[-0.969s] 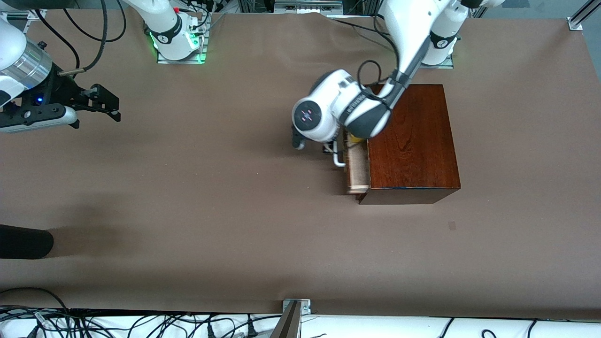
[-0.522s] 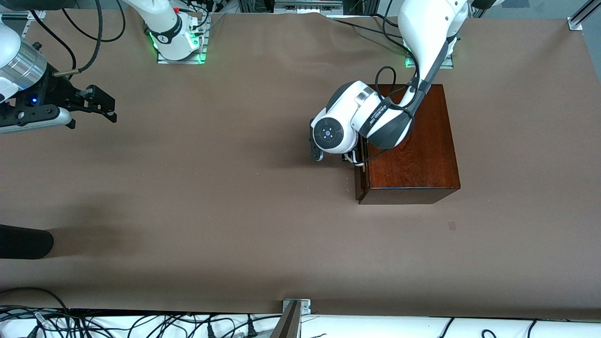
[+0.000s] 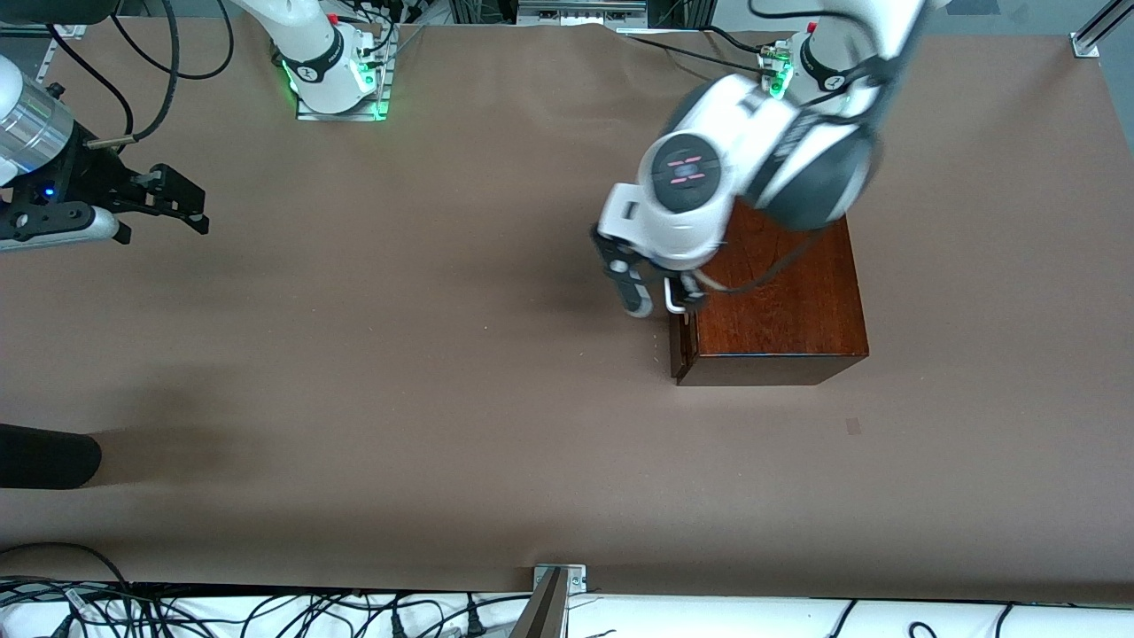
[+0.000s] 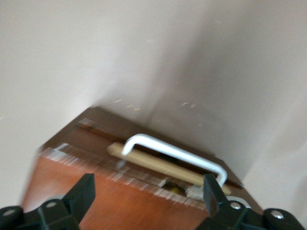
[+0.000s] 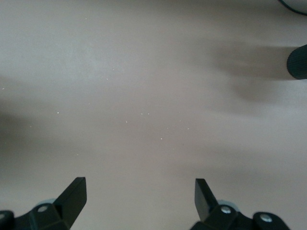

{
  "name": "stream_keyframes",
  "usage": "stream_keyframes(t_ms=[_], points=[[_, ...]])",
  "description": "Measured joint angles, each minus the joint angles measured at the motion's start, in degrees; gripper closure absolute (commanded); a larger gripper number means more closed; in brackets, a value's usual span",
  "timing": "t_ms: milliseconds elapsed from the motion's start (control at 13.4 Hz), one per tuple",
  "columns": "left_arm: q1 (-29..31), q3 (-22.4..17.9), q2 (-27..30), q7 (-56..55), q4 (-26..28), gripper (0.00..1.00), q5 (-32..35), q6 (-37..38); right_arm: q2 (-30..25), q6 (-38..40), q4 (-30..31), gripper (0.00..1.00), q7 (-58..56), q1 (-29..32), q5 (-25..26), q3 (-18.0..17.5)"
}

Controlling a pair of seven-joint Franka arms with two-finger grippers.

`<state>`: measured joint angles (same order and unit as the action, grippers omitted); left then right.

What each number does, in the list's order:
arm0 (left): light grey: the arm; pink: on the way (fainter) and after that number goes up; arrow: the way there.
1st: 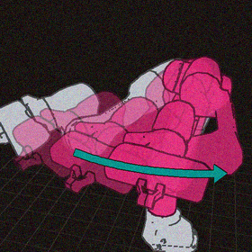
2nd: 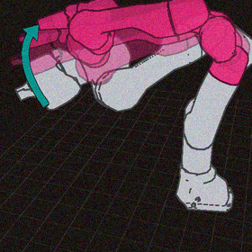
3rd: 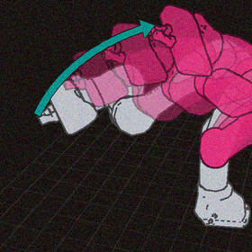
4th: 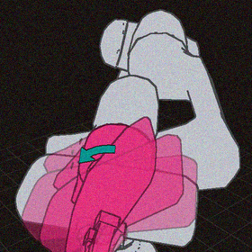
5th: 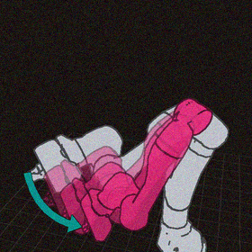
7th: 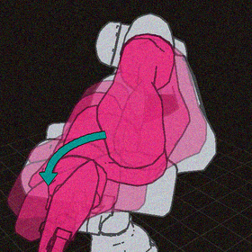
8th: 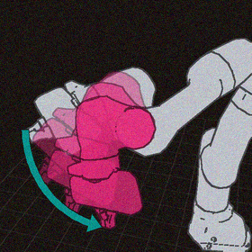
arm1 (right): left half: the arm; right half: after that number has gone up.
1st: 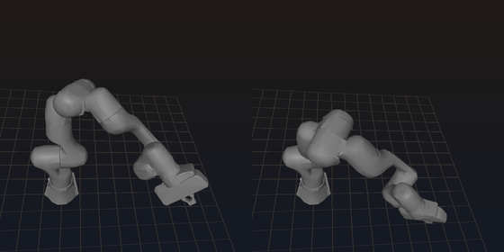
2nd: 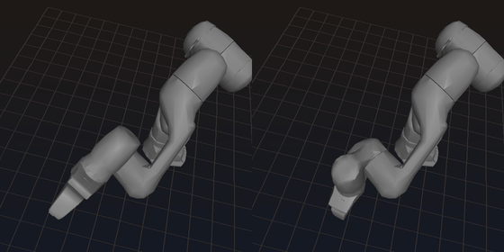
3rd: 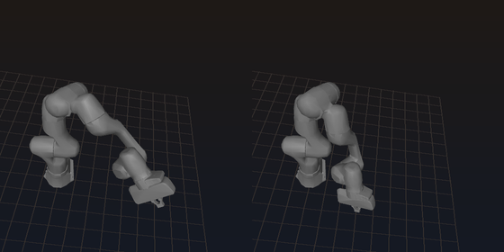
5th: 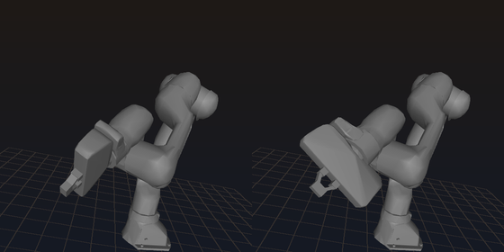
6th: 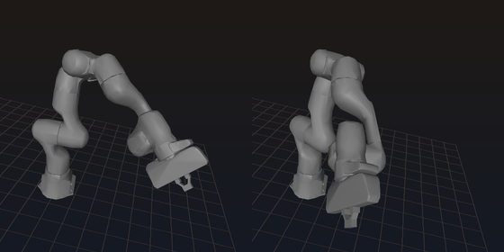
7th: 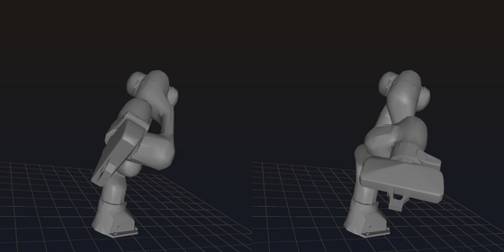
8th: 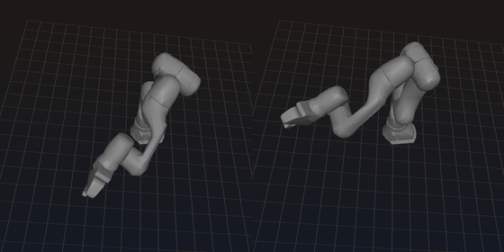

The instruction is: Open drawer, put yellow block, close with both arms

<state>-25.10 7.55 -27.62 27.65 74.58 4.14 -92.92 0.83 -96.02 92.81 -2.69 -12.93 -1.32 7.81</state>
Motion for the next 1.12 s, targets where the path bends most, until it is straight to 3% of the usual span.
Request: stream_keyframes(t_ms=[298, 596, 895, 1118], points=[[11.8, -1.4, 7.0, -3.9, 0.1, 0.00, -0.7, 1.1, 0.0, 0.0, 0.0, 0.00, 0.0, 0.0, 0.0, 0.0], [23.1, -1.6, 14.9, -15.2, 6.0, 0.00, -2.9, 1.0, 0.0, 0.1, 0.0, 0.00, 0.0, 0.0, 0.0, 0.0], [26.7, -2.6, 25.5, -20.3, 18.2, 0.00, -3.0, -3.2, 0.1, 0.1, 0.0, 0.00, 0.0, 0.0, 0.0, 0.0], [26.5, -2.8, 29.7, -21.9, 22.3, 0.00, -3.8, -3.2, 0.1, 0.1, 0.0, 0.00, 0.0, 0.0, 0.0, 0.0]])
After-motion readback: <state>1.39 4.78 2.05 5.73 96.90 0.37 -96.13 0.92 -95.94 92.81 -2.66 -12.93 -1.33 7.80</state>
